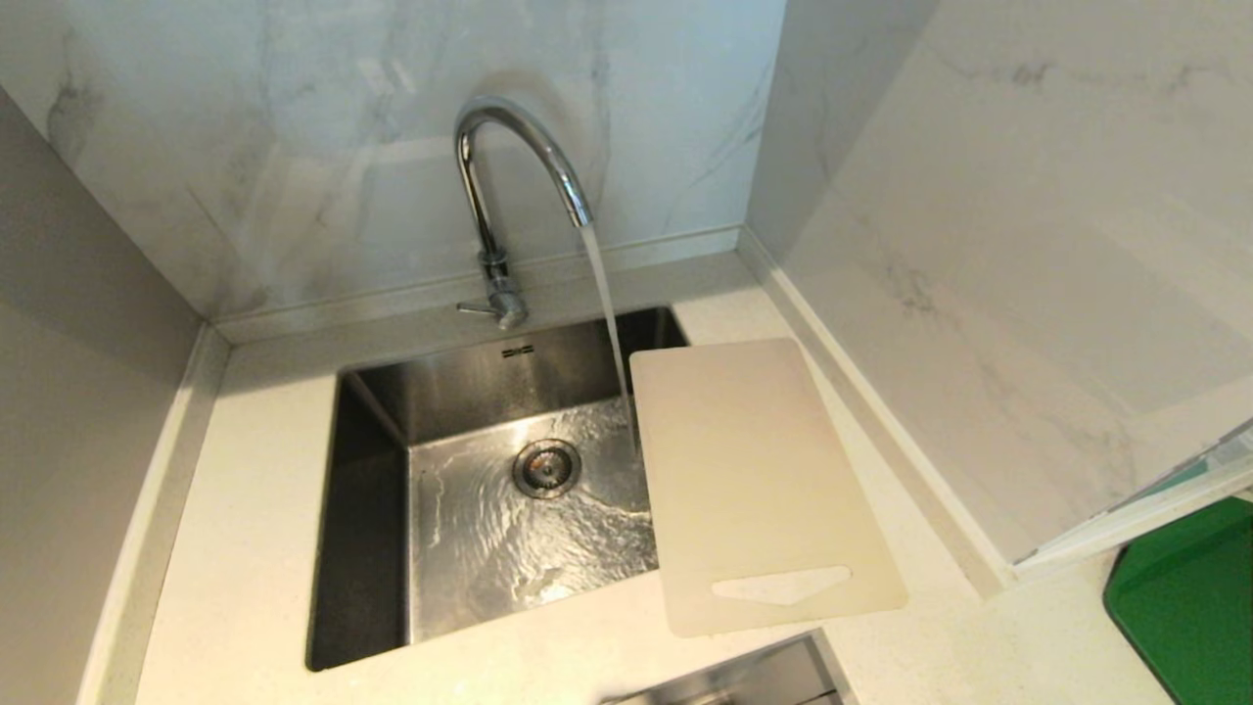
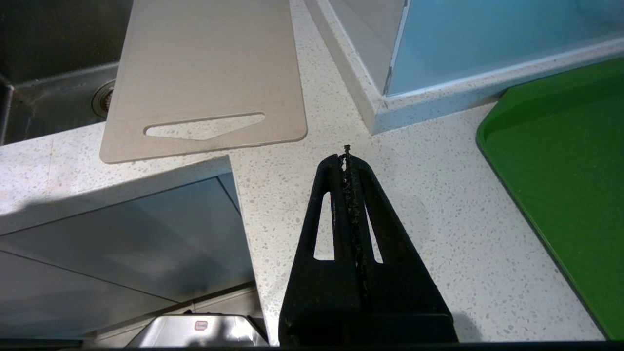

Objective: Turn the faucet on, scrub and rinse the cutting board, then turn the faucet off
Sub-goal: Pick up the cutting board

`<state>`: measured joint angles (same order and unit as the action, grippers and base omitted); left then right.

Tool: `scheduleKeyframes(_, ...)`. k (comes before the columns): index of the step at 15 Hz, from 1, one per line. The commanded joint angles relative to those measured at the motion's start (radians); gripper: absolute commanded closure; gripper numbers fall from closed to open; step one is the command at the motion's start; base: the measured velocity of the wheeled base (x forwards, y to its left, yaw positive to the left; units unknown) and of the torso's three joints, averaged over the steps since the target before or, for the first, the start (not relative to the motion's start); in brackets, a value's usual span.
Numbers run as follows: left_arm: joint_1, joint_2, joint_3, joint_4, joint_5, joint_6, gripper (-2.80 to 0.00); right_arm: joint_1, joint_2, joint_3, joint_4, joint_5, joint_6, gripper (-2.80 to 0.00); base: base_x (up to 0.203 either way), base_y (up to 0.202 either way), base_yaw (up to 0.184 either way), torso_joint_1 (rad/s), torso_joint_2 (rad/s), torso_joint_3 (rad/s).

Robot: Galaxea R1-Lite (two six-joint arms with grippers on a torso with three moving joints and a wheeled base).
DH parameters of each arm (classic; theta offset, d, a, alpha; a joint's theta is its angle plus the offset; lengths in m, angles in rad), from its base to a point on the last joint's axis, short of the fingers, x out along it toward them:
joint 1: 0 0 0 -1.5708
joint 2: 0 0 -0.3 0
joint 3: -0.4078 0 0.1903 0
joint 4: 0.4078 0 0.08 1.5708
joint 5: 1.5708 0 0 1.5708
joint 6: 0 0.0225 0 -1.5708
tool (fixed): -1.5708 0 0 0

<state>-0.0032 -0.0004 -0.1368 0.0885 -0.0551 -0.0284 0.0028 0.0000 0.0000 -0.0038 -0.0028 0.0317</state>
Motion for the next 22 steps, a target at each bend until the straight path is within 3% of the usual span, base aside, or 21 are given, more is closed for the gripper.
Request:
scheduleKeyframes(1,0.0,-0.001,0.092,-0.077,0.008,0.014,0.0,0.0,0.002,0.002,-0.001,0.0,0.001,0.0,0.0,0.0,0.0,0.0,0.0,0.0)
scheduleKeyframes(3,0.0,-0.001,0.14,-0.132,0.013,0.05,0.0,0.0,0.0,0.0,-0.001,0.0,0.0,0.0,0.0,0.0,0.0,0.0,0.0,0.0)
scheduleKeyframes(5,0.0,-0.001,0.14,-0.132,0.026,0.027,0.0,0.0,0.001,0.0,-0.001,0.0,0.0,0.0,0.0,0.0,0.0,0.0,0.0,0.0)
scheduleKeyframes(8,0.0,-0.001,0.139,-0.123,0.021,-0.136,0.0,0.0,0.0,0.001,-0.001,0.0,0.0,0.0,0.0,0.0,0.0,0.0,0.0,0.0)
scheduleKeyframes(9,0.0,-0.001,0.138,-0.119,0.041,-0.142,0.0,0.0,0.002,0.002,0.0,0.0,-0.001,0.0,0.0,0.0,0.0,0.0,0.0,0.0)
scheduleKeyframes(11,0.0,-0.001,0.138,-0.121,0.067,-0.063,0.0,0.0,0.0,0.0,-0.001,0.0,0.0,0.0,0.0,0.0,0.0,0.0,0.0,0.0)
scheduleKeyframes(14,0.0,0.0,0.139,-0.082,0.044,0.137,0.0,0.0,0.002,0.0,-0.001,0.0,0.0,0.0,0.0,0.0,0.0,0.0,0.0,0.0)
scheduleKeyframes(17,0.0,0.0,0.14,-0.09,0.047,0.039,0.0,0.0,0.002,0.0,-0.001,0.0,0.001,0.0,0.0,0.0,0.0,0.0,0.0,0.0)
scheduleKeyframes(22,-0.001,0.0,0.14,-0.09,0.054,0.025,0.0,0.0,0.001,0.002,-0.001,0.0,-0.001,0.0,0.0,0.0,0.0,0.0,0.0,0.0)
